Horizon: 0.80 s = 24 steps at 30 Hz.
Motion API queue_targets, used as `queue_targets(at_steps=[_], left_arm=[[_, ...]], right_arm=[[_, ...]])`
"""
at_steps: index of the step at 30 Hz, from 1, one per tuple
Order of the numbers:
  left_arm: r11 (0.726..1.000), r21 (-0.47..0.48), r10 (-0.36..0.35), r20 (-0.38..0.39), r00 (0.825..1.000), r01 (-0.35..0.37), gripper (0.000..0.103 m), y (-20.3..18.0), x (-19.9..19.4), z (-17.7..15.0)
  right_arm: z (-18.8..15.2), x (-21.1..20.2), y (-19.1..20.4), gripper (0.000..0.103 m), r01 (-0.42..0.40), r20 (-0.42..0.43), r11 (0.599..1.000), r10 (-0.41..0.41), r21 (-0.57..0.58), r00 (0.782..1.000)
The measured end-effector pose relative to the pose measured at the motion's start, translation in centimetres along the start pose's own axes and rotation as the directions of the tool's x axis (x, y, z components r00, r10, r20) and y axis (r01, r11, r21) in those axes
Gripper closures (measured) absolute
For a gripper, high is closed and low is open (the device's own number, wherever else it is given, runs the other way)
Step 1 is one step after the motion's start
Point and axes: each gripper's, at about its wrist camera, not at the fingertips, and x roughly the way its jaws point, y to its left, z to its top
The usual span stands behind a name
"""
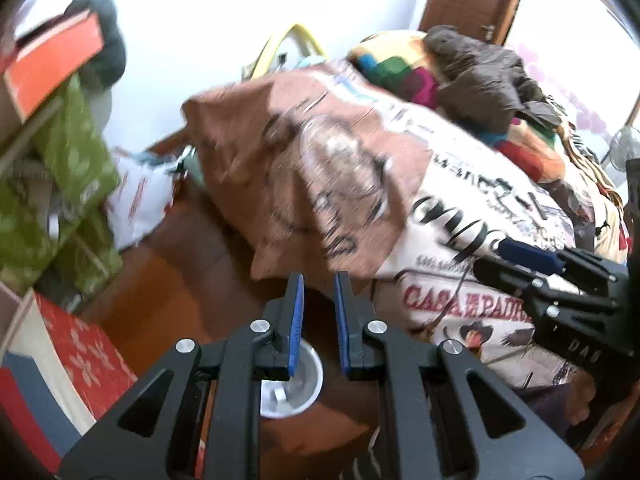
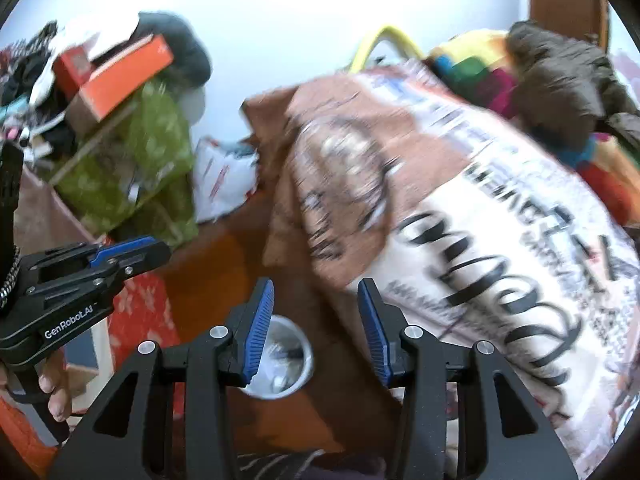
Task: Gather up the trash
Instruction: 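Move both open tools back over the items on the bed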
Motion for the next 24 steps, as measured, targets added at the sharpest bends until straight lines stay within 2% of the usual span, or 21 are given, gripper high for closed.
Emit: queue_targets(at_steps=[6, 11, 14, 20, 24], left_arm=[[0.997, 0.070, -0.048, 0.066, 0.997, 0.044, 0.083, -5.1, -0.8, 2.7], [0.989, 0.120, -0.102, 0.092, 0.990, 0.091, 0.080, -9.8, 0.2, 5.0], [0.982, 0.144, -0.133, 0.093, 0.987, 0.118, 0.078, -12.4, 1.3, 6.1], [0.967, 0.193, -0.184, 0.068, 0.981, 0.168, 0.071, -17.6, 4.4, 7.8], [0.958, 0.200, -0.219, 0.039, 0.975, 0.207, 0.069, -19.9, 7.0, 8.6]], right_arm=[[1.1, -4.3, -4.9, 0.063, 0.075, 0.113, 0.995, -0.082, 0.066, 0.990], [1.2, -6.8, -9.3, 0.063, 0.151, 0.175, 0.979, -0.175, 0.140, 0.969], [1.3, -7.6, -12.3, 0.063, 0.201, 0.188, 0.962, -0.235, 0.184, 0.954], [1.2, -8.1, -18.7, 0.063, 0.251, 0.182, 0.929, -0.307, 0.273, 0.934], [1.0, -7.8, -22.2, 0.063, 0.252, 0.172, 0.912, -0.319, 0.325, 0.932]])
